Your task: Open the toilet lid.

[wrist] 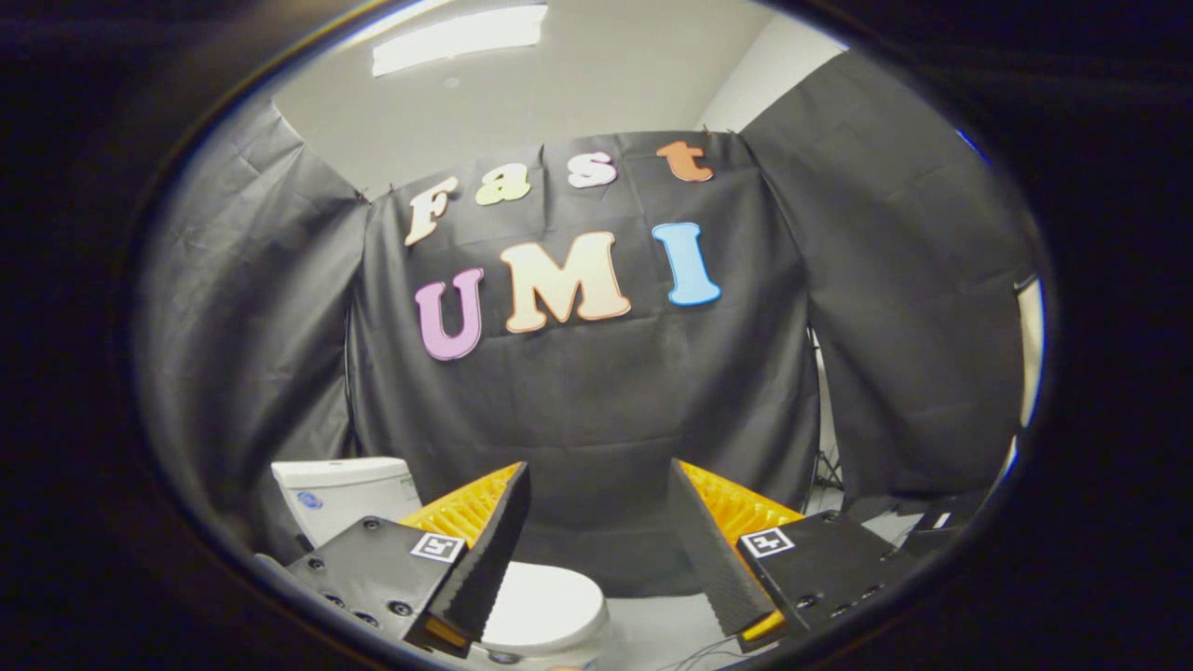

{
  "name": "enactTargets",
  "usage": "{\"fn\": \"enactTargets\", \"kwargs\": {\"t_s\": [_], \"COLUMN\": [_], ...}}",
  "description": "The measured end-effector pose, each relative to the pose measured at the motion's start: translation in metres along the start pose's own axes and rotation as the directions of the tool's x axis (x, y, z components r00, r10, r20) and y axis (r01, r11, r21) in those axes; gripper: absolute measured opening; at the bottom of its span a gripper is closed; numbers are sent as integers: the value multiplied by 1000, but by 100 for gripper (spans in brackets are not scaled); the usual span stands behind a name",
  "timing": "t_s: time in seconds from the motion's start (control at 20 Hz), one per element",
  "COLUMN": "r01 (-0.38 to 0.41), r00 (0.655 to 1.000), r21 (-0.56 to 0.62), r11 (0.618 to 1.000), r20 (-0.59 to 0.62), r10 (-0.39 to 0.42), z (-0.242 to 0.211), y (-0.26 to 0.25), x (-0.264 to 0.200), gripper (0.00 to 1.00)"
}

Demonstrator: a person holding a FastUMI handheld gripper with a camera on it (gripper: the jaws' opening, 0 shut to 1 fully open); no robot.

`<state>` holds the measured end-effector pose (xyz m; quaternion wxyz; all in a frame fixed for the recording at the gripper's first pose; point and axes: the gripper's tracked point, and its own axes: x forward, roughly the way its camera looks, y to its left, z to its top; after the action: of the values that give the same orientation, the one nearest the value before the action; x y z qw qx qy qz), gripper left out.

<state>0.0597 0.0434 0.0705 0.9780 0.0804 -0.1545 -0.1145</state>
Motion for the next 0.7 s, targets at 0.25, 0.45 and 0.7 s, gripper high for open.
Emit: {"fn": "enactTargets", "kwargs": {"t_s": [0.25, 0.45, 0.7], "r01": [15, 36, 62], "r00": [1000, 999, 998], "r21": [78, 212, 402], "r11": [997, 977, 914], "r20": [-21, -12, -15], "r10": [-13, -34, -61], "z": [-38, -75, -133], "y": [45, 82, 119], "x": [13, 17, 11], "gripper": [92, 92, 92]}}
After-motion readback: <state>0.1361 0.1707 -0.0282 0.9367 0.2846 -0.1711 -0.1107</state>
